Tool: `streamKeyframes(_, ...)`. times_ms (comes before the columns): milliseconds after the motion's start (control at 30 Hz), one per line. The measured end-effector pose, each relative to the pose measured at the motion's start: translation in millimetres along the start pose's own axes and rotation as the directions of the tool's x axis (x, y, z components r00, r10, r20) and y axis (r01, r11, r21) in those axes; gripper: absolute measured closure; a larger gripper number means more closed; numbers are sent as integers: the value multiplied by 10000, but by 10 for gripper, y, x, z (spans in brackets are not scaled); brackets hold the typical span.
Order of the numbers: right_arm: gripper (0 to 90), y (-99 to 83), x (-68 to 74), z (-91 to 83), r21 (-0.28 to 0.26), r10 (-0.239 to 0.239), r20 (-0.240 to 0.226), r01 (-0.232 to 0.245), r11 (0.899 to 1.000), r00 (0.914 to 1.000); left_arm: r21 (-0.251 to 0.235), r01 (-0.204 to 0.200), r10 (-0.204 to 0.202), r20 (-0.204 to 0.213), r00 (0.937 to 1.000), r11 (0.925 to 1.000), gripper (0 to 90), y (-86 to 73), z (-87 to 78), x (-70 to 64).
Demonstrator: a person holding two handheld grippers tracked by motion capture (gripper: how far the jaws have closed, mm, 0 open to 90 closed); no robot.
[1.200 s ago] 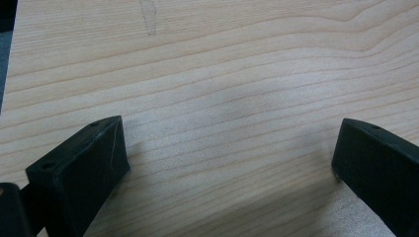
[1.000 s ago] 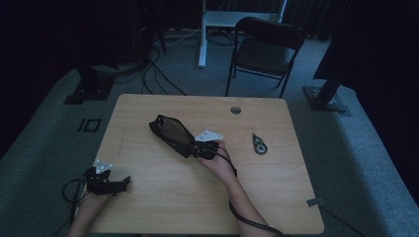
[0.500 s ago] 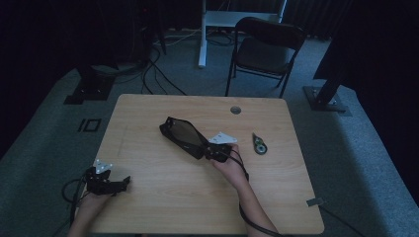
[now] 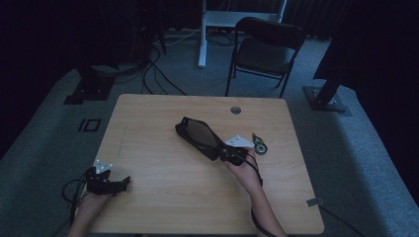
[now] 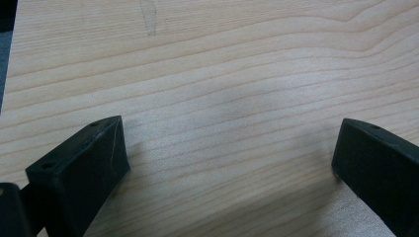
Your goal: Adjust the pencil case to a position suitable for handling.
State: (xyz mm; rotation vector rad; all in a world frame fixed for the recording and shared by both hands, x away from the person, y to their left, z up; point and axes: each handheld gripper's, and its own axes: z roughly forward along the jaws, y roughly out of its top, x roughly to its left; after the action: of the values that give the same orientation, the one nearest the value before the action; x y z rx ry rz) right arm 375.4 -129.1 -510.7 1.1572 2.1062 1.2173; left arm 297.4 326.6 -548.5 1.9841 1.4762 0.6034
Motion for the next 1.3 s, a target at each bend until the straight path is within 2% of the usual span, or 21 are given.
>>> streamKeyframes(467,735,-206,-115,-340,89,317,502,-322,9994,9982,-1,-3,3,-2,10000,10000,7,0,0,0)
streamKeyframes(800,735,-379,-193,-590,-58,537,824,-534,9986,9952,-17,0,0,-4,10000,10000,7,0,1,0)
streamKeyframes(1300,735,-582,-150,-892,-107,546,1420,-536,9985,9884,0,-16,16,-5,10000,10000,7,0,0,1)
